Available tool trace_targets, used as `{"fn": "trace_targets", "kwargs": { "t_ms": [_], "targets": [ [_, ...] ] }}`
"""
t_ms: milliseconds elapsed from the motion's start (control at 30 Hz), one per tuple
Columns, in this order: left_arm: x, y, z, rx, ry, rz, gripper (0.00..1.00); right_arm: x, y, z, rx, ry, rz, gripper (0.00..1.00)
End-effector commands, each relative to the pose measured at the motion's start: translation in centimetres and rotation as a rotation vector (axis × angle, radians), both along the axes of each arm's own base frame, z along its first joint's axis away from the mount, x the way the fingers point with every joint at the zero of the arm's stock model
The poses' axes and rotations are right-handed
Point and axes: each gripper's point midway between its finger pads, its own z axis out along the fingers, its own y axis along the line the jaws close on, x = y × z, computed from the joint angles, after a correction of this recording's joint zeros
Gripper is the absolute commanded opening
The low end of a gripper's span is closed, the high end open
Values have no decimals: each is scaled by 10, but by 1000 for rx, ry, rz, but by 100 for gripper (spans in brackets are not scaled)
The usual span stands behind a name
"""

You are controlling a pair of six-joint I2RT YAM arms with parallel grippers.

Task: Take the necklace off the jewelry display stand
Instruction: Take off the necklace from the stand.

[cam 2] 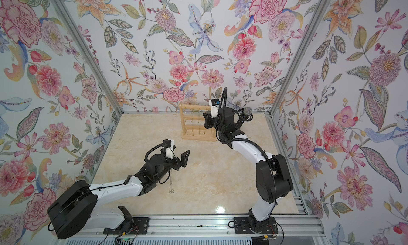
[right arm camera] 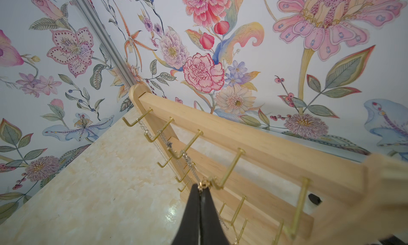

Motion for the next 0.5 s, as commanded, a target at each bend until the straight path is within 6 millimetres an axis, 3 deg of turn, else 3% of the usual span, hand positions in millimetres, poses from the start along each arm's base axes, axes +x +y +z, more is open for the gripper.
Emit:
{"fn": "trace_targets", "kwargs": {
  "t_ms": [0,467],
  "targets": [
    [0,1,10,-29,-27,1,99,-10,2,63,40,-147,20,0],
    [0,1,8,-27,-22,2,99,-12,3,75,81,-145,43,0]
  ]
}}
